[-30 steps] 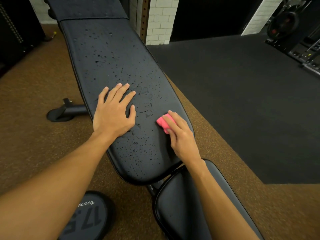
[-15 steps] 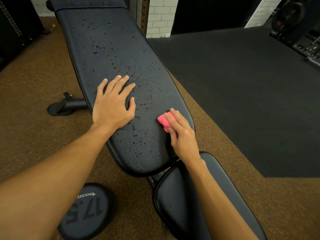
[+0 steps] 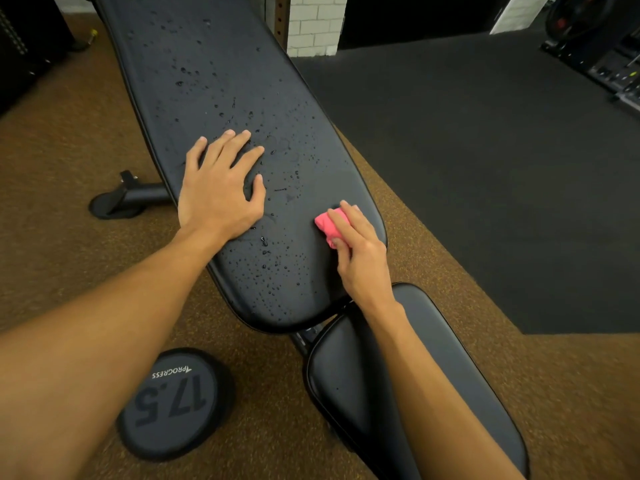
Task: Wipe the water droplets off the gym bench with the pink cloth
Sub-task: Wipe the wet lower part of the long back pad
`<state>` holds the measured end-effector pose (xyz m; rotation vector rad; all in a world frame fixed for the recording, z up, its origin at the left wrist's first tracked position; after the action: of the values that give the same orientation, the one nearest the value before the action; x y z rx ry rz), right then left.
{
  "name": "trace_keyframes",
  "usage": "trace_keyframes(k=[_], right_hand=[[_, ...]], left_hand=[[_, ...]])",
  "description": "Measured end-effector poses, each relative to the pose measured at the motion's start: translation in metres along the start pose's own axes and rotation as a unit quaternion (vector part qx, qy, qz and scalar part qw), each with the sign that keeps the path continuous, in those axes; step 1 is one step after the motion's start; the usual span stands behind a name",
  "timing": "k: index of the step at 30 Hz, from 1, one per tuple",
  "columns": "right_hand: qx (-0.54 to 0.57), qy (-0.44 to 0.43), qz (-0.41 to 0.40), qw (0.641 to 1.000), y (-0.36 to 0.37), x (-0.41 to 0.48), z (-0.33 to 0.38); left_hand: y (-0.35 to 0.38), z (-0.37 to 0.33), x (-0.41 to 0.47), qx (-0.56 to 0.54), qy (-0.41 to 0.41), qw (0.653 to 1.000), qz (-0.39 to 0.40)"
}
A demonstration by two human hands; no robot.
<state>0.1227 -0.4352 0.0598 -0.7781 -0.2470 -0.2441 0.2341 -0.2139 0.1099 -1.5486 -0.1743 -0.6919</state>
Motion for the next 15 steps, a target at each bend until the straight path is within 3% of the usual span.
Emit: trace_keyframes(k=[3, 8, 15], right_hand=[[0.001, -0.001, 0.024, 1.0, -0.002, -0.003, -0.001], [-0.048, -0.003, -0.005, 0.999, -0.014, 0.004, -0.003], [-0.046, -0.062, 0.042, 0.996, -0.009, -0.023, -0.007]], left_hand=[[0.001, 0.0, 0.0, 0.0, 0.002, 1.0, 0.003], [0.002, 0.0, 0.0, 0.002, 0.002, 1.0, 0.005], [0.003, 0.0, 0.0, 0.001, 0.004, 1.0, 0.0]])
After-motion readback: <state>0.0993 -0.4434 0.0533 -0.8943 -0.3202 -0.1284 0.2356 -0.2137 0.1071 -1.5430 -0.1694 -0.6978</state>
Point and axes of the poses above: each hand's wrist, its own x-axis towards the middle knuckle, its own y-axis out of the palm, z = x × y, the point moved 6 cm from there along x, towards the middle knuckle, and after that the axes turned 9 degrees about x, right-handed, at the moved point
